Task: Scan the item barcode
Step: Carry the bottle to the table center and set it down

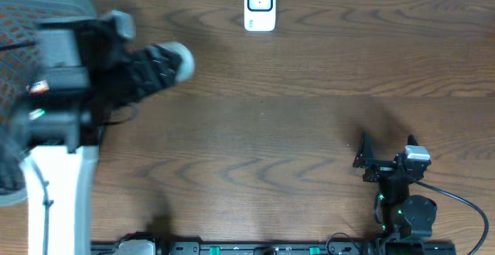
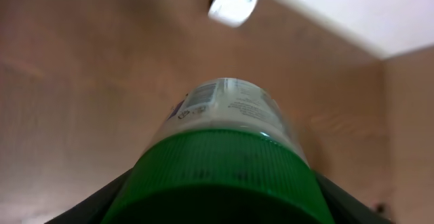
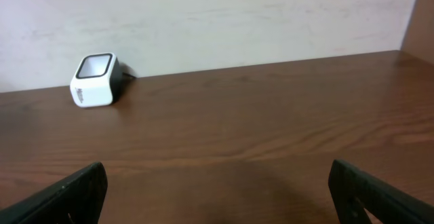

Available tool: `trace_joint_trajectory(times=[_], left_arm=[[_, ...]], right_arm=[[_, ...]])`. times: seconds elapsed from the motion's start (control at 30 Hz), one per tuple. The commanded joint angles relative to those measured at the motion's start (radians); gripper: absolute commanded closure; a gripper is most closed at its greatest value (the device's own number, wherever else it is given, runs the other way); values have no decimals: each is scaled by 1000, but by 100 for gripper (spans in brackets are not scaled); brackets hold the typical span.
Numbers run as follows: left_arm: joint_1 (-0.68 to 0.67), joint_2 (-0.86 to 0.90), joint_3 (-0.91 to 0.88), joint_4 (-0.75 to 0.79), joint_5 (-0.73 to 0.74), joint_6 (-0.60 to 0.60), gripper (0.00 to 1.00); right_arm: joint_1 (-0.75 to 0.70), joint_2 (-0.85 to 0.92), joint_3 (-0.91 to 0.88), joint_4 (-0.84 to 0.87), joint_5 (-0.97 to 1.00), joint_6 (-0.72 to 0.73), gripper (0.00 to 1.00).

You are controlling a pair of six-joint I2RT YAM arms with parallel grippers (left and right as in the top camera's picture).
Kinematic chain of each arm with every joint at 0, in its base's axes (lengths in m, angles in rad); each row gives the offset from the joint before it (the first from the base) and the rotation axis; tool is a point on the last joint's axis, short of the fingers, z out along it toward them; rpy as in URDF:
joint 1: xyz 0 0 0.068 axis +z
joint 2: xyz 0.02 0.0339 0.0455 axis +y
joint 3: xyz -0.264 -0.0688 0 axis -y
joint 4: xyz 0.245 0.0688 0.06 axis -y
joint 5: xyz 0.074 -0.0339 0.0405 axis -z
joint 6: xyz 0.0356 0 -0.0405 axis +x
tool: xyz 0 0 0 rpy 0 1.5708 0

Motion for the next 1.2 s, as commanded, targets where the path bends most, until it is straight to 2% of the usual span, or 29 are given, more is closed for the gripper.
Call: trace_joint_trajectory(times=[0.0,0.33,0.57,0.8,0.87,0.93,1.1,1.17], left_arm=[[-105,53,-88,12,-183,-2,32],[-249,280,-235,142,-344,-2,32],[-299,469,-236,220,-354,34,32],[-360,571,-236,233,-340,328,29],[-380,575,-236,228,-279,487,28],[-393,575,-236,216,-245,586,27],[-410,574,-235,146,-249,706,11],[-411,571,-226,97,-334,710,7]], right_arm=[[9,-7,-2,-5,-5,-13,1],[9,-7,-2,-5,-5,-13,1],[9,-7,-2,-5,-5,-13,1],[9,-7,-2,-5,-5,-13,1],[9,-7,-2,-5,-5,-13,1],[9,-7,-2,-5,-5,-13,1],[9,-7,-2,-5,-5,-13,1],[9,-7,-2,-5,-5,-13,1]])
